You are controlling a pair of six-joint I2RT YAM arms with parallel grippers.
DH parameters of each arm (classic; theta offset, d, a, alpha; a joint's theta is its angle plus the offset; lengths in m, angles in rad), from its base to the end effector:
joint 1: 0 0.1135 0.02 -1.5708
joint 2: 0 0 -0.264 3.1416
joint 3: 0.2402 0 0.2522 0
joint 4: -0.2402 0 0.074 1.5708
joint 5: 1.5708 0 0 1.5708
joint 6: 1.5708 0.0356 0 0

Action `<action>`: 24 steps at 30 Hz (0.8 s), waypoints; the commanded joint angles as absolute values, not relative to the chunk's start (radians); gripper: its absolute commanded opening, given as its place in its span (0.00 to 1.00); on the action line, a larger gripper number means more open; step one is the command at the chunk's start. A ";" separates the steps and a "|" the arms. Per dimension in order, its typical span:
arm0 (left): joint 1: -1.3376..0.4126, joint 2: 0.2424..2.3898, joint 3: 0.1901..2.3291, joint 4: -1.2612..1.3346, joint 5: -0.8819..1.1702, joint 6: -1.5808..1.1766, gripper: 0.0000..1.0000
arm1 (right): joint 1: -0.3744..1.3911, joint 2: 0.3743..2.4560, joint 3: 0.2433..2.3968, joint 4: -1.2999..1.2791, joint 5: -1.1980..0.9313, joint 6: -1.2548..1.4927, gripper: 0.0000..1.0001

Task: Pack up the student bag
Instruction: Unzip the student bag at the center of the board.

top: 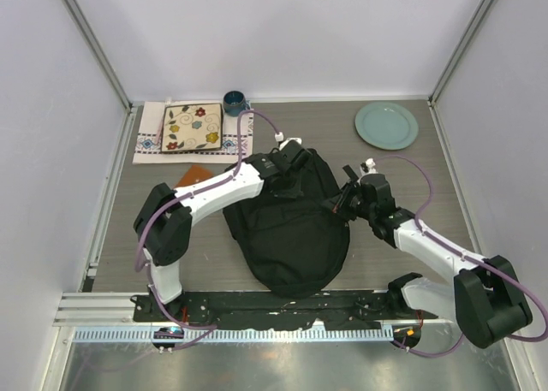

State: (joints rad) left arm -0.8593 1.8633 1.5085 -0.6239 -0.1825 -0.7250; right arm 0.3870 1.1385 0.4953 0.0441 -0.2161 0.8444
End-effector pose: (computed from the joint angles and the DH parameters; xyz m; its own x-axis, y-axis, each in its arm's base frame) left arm 0.2710 -0.3044 0.2470 -0.8556 -0.0063 -0.5176 0.1487 0.9548 -0.2574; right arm 0.2112 0.0943 0.1930 -0.7450 0.4849 -0.4581 0.0366 0.7155 0.6977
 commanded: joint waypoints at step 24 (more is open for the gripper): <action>-0.720 1.557 1.283 -0.646 -0.417 -0.589 0.00 | 0.383 0.739 0.334 -0.241 0.241 0.962 0.01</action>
State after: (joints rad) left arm -0.7658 1.6367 1.3125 -0.6186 -0.2916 -0.6449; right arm 0.3931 0.7471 0.3424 -0.1814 0.1116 0.9684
